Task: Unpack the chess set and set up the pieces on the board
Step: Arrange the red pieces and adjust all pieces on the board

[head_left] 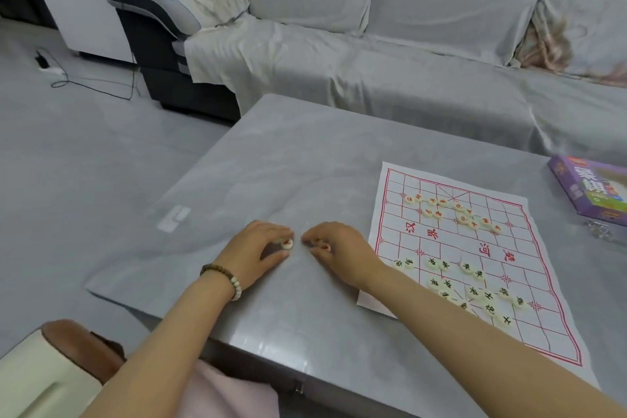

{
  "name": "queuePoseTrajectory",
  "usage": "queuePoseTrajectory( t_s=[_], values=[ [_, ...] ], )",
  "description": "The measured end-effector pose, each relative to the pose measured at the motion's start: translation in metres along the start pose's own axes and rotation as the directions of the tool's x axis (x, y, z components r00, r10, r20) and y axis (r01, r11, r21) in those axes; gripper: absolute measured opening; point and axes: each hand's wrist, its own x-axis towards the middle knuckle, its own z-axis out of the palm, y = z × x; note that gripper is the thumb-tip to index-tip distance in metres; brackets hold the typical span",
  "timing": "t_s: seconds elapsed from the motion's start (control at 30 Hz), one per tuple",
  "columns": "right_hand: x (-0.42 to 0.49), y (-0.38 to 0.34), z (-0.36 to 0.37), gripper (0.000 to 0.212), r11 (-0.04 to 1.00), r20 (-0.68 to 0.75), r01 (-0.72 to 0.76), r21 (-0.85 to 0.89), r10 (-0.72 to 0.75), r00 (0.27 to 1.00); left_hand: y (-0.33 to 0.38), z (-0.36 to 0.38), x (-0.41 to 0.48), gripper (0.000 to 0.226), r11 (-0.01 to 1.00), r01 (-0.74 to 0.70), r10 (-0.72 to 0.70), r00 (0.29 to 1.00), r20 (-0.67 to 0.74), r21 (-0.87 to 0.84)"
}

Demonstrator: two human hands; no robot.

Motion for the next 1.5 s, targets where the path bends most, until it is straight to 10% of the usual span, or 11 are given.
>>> queuePoseTrajectory(
  t_s=[0.67, 1.1, 1.5],
  values=[
    [-0.02, 0.026, -0.038, 0.022, 0.999, -0.127, -0.014, 0.051, 0.02, 0.992, 0.027, 0.006, 0.026, 0.026, 0.96, 0.1, -0.118, 0.991, -0.057, -0.262],
    [-0.058, 0.185, -0.16, 0.024, 0.936, -0.352, -0.347, 0.058, 0.344, 0.87, 0.143, 0.053, 0.201, 0.032, 0.951, -0.067, 0.072, 0.997, 0.005, -0.301],
    [-0.044, 0.262, -0.181, 0.024, 0.91, -0.223, -0.411, -0.045, 0.392, 0.892, 0.18, 0.125, 0.282, 0.033, 0.974, -0.041, 0.09, 0.972, 0.216, -0.225]
  ],
)
